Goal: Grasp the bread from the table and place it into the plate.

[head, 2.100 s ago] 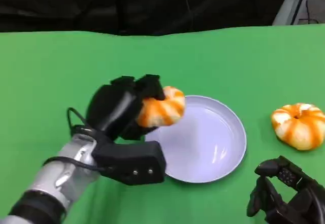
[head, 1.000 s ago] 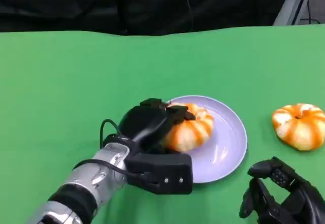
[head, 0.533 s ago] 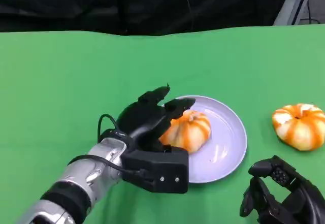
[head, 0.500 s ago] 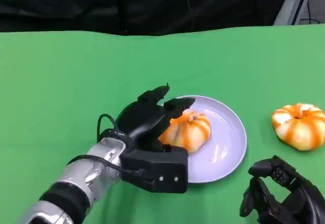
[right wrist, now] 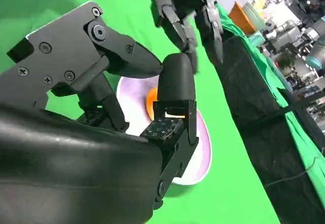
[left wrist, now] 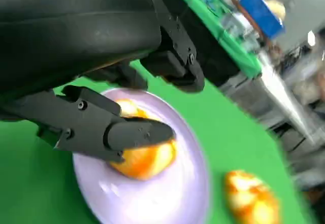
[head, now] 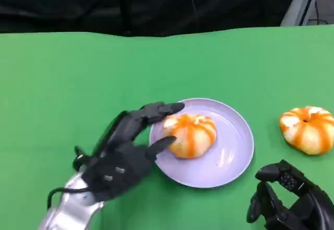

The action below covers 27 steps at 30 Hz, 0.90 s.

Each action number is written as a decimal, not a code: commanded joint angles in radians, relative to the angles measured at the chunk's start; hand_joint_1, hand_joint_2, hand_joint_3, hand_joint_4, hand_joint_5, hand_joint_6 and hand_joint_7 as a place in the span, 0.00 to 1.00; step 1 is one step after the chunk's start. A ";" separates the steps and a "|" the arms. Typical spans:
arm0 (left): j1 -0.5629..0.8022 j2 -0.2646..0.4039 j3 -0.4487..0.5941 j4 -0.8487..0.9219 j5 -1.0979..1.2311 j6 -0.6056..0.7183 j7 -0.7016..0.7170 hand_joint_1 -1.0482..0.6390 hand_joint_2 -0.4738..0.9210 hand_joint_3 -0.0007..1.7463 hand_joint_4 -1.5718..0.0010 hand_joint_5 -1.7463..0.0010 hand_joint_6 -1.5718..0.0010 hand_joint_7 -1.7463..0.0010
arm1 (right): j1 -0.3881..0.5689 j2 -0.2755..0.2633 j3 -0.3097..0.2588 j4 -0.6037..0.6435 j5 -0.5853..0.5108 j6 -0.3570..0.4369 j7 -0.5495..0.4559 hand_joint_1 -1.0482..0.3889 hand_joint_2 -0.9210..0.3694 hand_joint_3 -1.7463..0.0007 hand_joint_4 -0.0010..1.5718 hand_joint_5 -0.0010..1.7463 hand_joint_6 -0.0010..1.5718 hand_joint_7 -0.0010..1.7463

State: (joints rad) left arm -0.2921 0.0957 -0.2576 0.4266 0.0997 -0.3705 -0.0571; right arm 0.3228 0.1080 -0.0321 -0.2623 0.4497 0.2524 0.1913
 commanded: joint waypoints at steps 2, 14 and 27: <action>0.146 0.050 0.156 -0.264 -0.430 0.303 -0.294 0.60 0.67 0.81 0.38 0.09 0.37 0.25 | 0.001 -0.006 -0.012 -0.015 0.009 0.008 -0.013 0.62 0.31 0.37 0.54 1.00 0.54 0.80; 0.435 0.249 0.399 -0.606 -0.838 0.845 -0.497 0.57 0.68 0.75 0.39 0.00 0.44 0.07 | -0.025 -0.023 -0.030 0.020 0.011 0.003 0.006 0.61 0.31 0.37 0.54 1.00 0.53 0.81; 0.384 0.221 0.454 -0.259 -0.816 0.776 -0.742 0.55 0.73 0.66 0.40 0.00 0.40 0.13 | -0.066 -0.042 -0.064 0.073 0.012 0.009 0.012 0.63 0.31 0.37 0.54 1.00 0.53 0.81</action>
State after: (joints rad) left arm 0.1189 0.3116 0.1875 0.1217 -0.7432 0.4411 -0.7562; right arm 0.2631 0.0814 -0.0803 -0.1960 0.4524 0.2586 0.1972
